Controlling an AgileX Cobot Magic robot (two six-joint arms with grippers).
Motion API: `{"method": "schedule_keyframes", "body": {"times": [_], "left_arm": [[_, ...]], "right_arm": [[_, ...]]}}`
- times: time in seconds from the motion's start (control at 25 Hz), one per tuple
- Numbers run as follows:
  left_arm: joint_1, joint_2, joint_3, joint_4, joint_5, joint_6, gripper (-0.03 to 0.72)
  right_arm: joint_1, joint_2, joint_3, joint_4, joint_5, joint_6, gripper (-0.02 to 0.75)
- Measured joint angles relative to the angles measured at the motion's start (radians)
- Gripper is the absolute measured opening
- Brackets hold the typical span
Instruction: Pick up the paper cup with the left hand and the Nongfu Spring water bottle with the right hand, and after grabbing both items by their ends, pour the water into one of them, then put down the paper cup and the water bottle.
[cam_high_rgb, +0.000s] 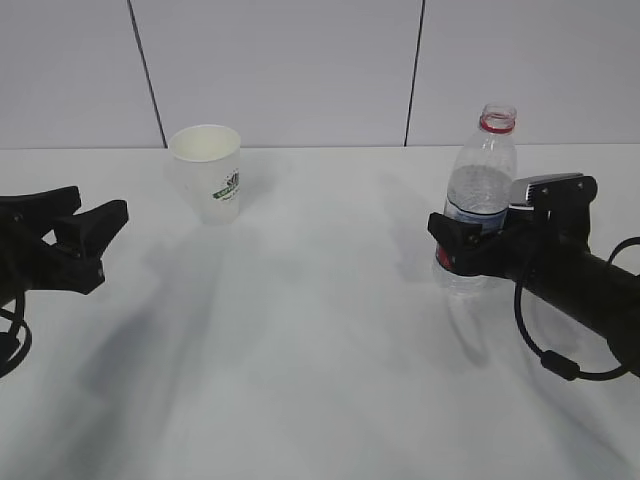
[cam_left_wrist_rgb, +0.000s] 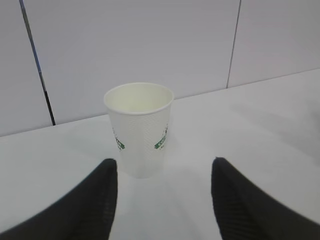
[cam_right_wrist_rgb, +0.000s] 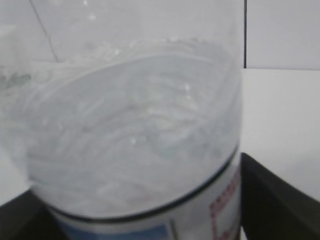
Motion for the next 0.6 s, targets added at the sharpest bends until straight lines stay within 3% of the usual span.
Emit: {"method": "schedule_keyframes", "body": {"times": [0.16,0.4,0.6], "left_arm": [[0.0,0.0,0.0,0.0,0.0,0.0,0.442],[0.0,0.0,0.0,0.0,0.0,0.0,0.442],[0.0,0.0,0.0,0.0,0.0,0.0,0.442]], "right_arm": [[0.0,0.0,0.0,-0.004,0.0,0.0,0.636],[0.0,0.0,0.0,-0.004,0.0,0.0,0.516],[0.0,0.0,-0.001,-0.002,0.0,0.0,0.489]]}}
